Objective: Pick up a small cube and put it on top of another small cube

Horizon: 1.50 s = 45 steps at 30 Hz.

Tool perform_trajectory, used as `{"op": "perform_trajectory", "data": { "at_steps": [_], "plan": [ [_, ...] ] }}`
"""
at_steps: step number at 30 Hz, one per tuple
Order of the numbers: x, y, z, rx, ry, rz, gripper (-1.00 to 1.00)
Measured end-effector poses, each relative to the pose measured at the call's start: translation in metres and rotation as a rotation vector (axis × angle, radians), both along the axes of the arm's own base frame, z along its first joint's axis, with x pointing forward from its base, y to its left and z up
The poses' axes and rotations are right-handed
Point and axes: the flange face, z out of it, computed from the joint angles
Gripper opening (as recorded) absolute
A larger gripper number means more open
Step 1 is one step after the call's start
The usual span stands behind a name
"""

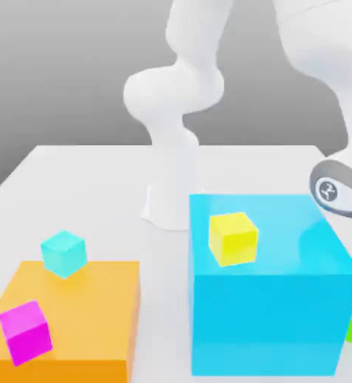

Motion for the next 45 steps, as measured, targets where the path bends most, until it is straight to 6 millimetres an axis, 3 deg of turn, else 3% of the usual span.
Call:
{"op": "perform_trajectory", "data": {
  "at_steps": [5,9,15,20,24,29,37,43,45],
  "plan": [
    [-0.001,0.000,-0.002,-0.006,0.004,0.003,-1.00],
    [0.000,0.000,0.045,0.000,0.001,-0.003,-1.00],
    [0.079,-0.026,0.126,0.198,-0.021,-0.376,-1.00],
    [0.121,-0.119,0.175,0.239,-0.053,-0.397,-1.00],
    [0.135,-0.223,0.205,0.231,-0.088,-0.378,-1.00],
    [0.113,-0.337,0.228,0.181,-0.112,-0.252,-1.00],
    [0.034,-0.473,0.247,0.096,-0.120,-0.002,-1.00],
    [-0.050,-0.555,0.251,0.028,-0.109,0.166,-1.00],
    [-0.068,-0.557,0.239,0.011,-0.080,0.270,-1.00]
  ]
}}
